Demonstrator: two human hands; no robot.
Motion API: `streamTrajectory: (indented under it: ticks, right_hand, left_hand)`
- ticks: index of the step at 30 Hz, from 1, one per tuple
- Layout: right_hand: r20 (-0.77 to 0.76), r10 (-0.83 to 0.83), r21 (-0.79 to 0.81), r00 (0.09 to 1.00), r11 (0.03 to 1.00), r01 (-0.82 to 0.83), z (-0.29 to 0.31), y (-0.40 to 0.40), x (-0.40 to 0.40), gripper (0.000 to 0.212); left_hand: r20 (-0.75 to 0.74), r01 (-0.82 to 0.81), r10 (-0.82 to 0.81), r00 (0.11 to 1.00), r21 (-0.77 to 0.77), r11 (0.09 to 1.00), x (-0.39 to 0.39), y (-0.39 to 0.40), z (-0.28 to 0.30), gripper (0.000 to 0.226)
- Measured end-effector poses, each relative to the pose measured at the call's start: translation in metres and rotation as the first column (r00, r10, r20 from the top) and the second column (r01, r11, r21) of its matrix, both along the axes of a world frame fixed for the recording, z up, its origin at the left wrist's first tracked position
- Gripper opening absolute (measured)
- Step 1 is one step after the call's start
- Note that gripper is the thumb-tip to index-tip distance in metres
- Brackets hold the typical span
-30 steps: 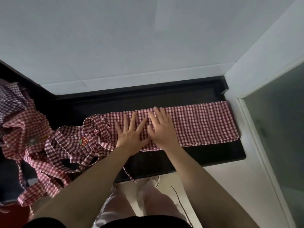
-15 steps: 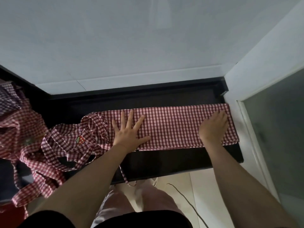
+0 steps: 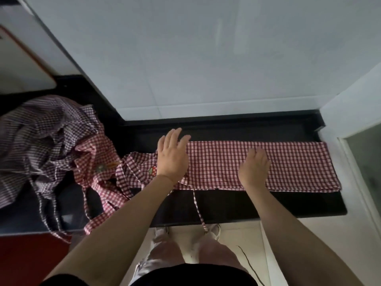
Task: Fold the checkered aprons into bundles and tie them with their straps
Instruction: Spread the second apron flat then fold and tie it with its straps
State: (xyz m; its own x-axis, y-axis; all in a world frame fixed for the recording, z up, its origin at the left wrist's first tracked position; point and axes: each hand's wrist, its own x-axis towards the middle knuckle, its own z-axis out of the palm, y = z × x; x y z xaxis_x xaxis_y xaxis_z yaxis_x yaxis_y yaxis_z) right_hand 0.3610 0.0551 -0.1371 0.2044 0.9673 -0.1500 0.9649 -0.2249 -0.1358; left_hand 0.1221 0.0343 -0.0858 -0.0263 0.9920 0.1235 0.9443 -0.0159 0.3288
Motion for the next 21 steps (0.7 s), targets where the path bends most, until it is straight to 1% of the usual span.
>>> streamTrajectory:
  ticks: [1,2,3,4,5,6,7,8,9,10,11,12,13,14,15,16,17,18,20,21]
  right_hand:
    - [-0.059,0.083,0.055,0.995,0.995,-0.080,0.005,-0.003,-0.030,0.040]
    - [-0.139,0.129,0.090,0.982,0.989,-0.117,0.012,-0.006,-0.048,0.019]
    - [-0.245,0.176,0.109,0.953,0.982,-0.154,0.022,-0.010,-0.076,0.006]
    - [-0.325,0.206,0.103,0.923,0.978,-0.182,0.027,-0.014,-0.103,0.017]
    - [-0.401,0.226,0.086,0.888,0.974,-0.208,0.029,-0.017,-0.125,0.022]
    - [-0.452,0.246,0.076,0.858,0.968,-0.237,0.035,-0.022,-0.147,0.021]
    - [-0.478,0.270,0.052,0.836,0.959,-0.280,0.033,-0.024,-0.163,0.030]
    - [-0.472,0.276,-0.018,0.837,0.946,-0.322,0.034,-0.026,-0.176,0.053]
    - [-0.467,0.259,-0.094,0.846,0.936,-0.338,0.034,-0.028,-0.188,0.070]
    - [-0.442,0.226,-0.158,0.868,0.933,-0.324,0.033,-0.028,-0.193,0.074]
    - [-0.411,0.199,-0.181,0.890,0.939,-0.293,0.032,-0.026,-0.193,0.061]
    - [-0.378,0.156,-0.180,0.913,0.954,-0.238,0.033,-0.026,-0.194,0.039]
    - [-0.380,0.078,-0.186,0.922,0.970,-0.158,0.031,-0.022,-0.190,0.021]
    - [-0.400,-0.014,-0.181,0.917,0.981,-0.064,0.033,-0.020,-0.187,0.018]
    - [-0.417,-0.099,-0.174,0.904,0.984,0.028,0.034,-0.017,-0.184,0.021]
    - [-0.434,-0.176,-0.163,0.884,0.980,0.115,0.036,-0.013,-0.178,0.021]
    - [-0.423,-0.227,-0.152,0.877,0.972,0.178,0.039,-0.009,-0.172,0.020]
    - [-0.382,-0.257,-0.149,0.888,0.965,0.215,0.043,-0.007,-0.169,0.016]
    - [-0.254,-0.265,-0.233,0.930,0.950,0.207,0.048,-0.002,-0.165,0.007]
    - [-0.187,-0.237,-0.309,0.953,0.935,0.172,0.052,0.000,-0.167,0.012]
  left_hand:
    - [0.043,-0.128,0.126,0.991,0.062,0.990,-0.024,-0.005,0.002,0.050]
    - [0.084,-0.245,0.241,0.967,0.039,0.969,-0.038,-0.007,0.002,0.049]
    - [0.105,-0.340,0.344,0.933,-0.052,0.939,-0.061,-0.010,0.002,0.051]
    - [0.080,-0.399,0.417,0.905,-0.181,0.899,-0.085,-0.014,0.000,0.052]
    - [0.009,-0.420,0.444,0.896,-0.308,0.854,-0.105,-0.017,-0.004,0.055]
    - [-0.071,-0.411,0.423,0.904,-0.422,0.808,-0.126,-0.021,-0.007,0.060]
    - [-0.128,-0.384,0.374,0.918,-0.519,0.763,-0.141,-0.024,-0.010,0.065]
    - [-0.142,-0.350,0.334,0.932,-0.591,0.727,-0.153,-0.027,-0.013,0.069]
    - [-0.107,-0.312,0.319,0.942,-0.633,0.709,-0.165,-0.030,-0.015,0.069]
    - [-0.045,-0.275,0.325,0.945,-0.649,0.709,-0.172,-0.030,-0.017,0.066]
    - [0.034,-0.250,0.355,0.934,-0.648,0.720,-0.177,-0.030,-0.018,0.061]
    - [0.115,-0.240,0.402,0.908,-0.643,0.727,-0.183,-0.029,-0.016,0.055]
    - [0.192,-0.243,0.460,0.867,-0.643,0.726,-0.186,-0.028,-0.013,0.050]
    - [0.265,-0.247,0.520,0.812,-0.650,0.718,-0.190,-0.027,-0.012,0.043]
    - [0.321,-0.257,0.568,0.758,-0.653,0.713,-0.196,-0.026,-0.011,0.035]
    - [0.352,-0.270,0.599,0.719,-0.652,0.708,-0.201,-0.026,-0.011,0.029]
    - [0.345,-0.284,0.612,0.712,-0.655,0.700,-0.204,-0.026,-0.011,0.025]
    - [0.313,-0.288,0.606,0.732,-0.663,0.690,-0.210,-0.027,-0.010,0.026]
    - [0.175,-0.250,0.518,0.838,-0.720,0.648,-0.218,-0.028,-0.008,0.036]
    - [0.104,-0.222,0.454,0.885,-0.762,0.609,-0.221,-0.026,-0.006,0.043]
